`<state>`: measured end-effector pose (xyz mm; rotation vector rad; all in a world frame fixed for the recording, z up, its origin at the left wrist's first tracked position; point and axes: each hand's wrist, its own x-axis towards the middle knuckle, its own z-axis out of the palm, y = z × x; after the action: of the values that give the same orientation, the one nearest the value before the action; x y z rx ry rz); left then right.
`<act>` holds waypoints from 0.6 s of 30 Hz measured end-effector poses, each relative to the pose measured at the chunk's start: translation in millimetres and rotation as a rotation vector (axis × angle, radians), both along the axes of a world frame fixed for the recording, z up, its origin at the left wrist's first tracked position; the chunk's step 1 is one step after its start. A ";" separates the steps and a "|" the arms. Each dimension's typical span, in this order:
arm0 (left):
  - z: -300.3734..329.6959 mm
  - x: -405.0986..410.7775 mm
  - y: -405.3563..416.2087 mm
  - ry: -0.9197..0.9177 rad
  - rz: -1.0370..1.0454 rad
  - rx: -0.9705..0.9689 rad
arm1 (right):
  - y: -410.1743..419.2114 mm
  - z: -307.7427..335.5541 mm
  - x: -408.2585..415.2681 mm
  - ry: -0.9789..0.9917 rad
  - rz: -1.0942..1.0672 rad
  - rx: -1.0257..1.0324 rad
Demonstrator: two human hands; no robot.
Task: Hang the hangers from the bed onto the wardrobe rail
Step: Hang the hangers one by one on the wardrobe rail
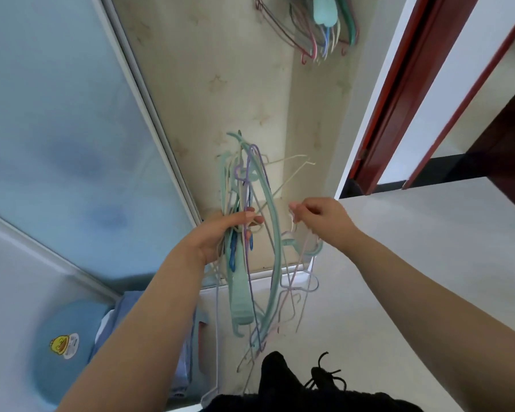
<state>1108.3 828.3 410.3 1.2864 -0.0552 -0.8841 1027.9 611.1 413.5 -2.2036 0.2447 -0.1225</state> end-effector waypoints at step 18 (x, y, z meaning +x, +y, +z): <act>-5.2 57.6 41.6 0.077 -0.317 -0.128 | 35.1 -1.1 18.3 0.280 0.064 0.521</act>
<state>1165.9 869.9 405.1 1.1397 -0.2559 -1.1812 1046.3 646.2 412.4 -1.7006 0.3206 0.2614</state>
